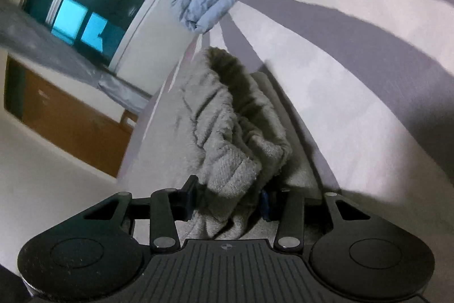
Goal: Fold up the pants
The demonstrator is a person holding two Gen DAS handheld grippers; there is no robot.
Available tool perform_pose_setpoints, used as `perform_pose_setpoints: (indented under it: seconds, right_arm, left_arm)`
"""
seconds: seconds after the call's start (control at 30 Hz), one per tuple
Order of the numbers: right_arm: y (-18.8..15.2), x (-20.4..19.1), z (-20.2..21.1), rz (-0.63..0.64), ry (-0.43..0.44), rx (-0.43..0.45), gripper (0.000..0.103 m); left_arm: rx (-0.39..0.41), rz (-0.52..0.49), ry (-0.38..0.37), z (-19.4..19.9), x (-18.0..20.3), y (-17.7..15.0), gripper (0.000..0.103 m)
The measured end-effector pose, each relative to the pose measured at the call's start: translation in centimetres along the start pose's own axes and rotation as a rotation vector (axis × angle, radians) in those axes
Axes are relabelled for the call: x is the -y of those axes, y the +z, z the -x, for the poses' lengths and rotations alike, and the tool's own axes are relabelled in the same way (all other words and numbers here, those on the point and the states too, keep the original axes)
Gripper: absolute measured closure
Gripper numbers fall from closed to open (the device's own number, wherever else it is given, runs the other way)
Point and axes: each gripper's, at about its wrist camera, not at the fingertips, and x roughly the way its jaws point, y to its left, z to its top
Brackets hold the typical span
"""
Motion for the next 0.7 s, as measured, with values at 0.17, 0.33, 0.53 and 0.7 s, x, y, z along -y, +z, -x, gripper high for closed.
perform_pose_setpoints:
  seconds: [0.17,0.33,0.53,0.7]
  right_arm:
    - [-0.3,-0.4,-0.8,0.038,-0.036,-0.009,0.060]
    - [0.3,-1.6,1.2,0.011,0.106,0.040,0.059]
    - [0.1,1.4,-0.5,-0.062,0.023,-0.029,0.060]
    - [0.3,0.6,1.0,0.000,0.008,0.006,0.037]
  left_arm:
    - [-0.004,-0.009,0.008,0.1,0.2,0.0,0.006]
    - [-0.010,-0.022,0.012,0.0,0.5,0.1,0.006]
    - [-0.012,-0.016,0.008,0.1,0.3,0.1,0.006]
    - [-0.013,-0.020,0.008,0.0,0.3,0.1,0.006]
